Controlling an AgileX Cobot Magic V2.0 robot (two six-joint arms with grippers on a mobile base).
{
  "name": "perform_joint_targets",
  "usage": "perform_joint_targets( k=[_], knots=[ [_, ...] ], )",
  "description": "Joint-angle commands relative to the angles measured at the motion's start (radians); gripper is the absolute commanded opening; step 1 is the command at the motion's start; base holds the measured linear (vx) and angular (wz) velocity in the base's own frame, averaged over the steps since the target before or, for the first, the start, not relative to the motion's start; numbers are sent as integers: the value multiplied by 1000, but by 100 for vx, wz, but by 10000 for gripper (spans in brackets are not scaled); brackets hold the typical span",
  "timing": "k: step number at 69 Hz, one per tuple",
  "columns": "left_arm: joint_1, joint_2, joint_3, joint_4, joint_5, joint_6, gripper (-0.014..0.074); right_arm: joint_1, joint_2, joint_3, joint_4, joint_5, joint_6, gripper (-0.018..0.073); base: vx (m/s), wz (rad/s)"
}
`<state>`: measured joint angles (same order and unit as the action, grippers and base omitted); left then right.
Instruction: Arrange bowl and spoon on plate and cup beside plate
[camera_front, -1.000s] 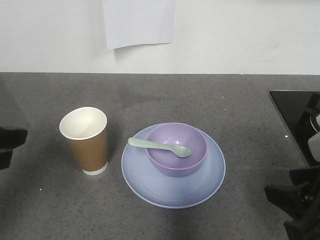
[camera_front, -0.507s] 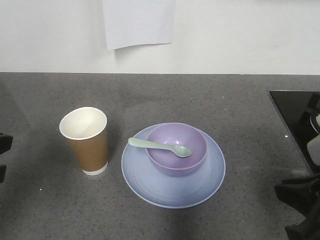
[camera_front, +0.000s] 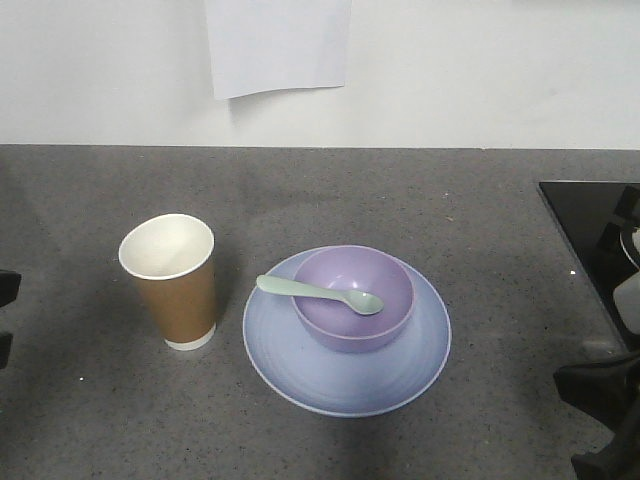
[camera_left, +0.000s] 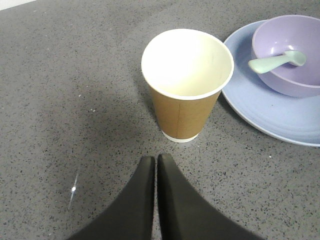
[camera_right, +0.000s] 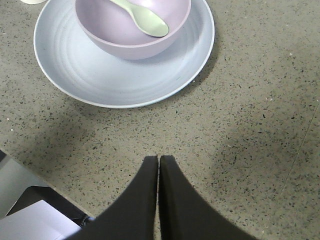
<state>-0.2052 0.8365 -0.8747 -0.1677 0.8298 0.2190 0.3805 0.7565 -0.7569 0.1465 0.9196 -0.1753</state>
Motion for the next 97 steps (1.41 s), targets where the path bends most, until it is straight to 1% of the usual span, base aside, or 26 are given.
perform_joint_targets(
  k=[1,26,32,37,42,49,51,58,65,70,81,88,97],
  knots=[
    [-3,-8,-25,-9,-54,-1,-8,2,-2,-24,0,-47,-12,-8,0,0],
    [-8,-8,-23,-17,-51,-1,-8,2,-2,-24,1,-46,-12,-8,0,0],
    [-4,-14,-17,2,-51,-1,-8,2,-2,-24,0,-46,-12,-8,0,0],
    [-3,-48,9,33,-69,-5,-8,2,-2,-24,0,-44,-12,-8,0,0],
    [-3,-108,60,40,-139,-13,-8,2,-2,-24,0,-43,-12,-8,0,0],
    [-2,-222,172,43,-305,-13,-8,2,-2,-24,1,-42,-12,-8,0,0],
    [5,-264,213,43,-360,-13,-8,2,-2,-24,1,-42,-12,-8,0,0],
    [43,-381,326,42,-469,-23,-8,2,-2,-24,1,-41,-12,-8,0,0],
    [95,-517,443,47,-515,-82,-8,2,-2,-24,1,-41,-12,-8,0,0],
    [114,-597,512,76,-528,-109,-8,2,-2,-24,1,-41,-12,-8,0,0],
    [125,-703,621,115,-577,-192,-8,2,-2,-24,1,-41,-12,-8,0,0],
    [125,-753,686,114,-628,-197,-8,2,-2,-24,1,-41,-12,-8,0,0],
    [125,-816,761,115,-725,-195,-8,2,-2,-24,1,-41,-12,-8,0,0]
  ],
)
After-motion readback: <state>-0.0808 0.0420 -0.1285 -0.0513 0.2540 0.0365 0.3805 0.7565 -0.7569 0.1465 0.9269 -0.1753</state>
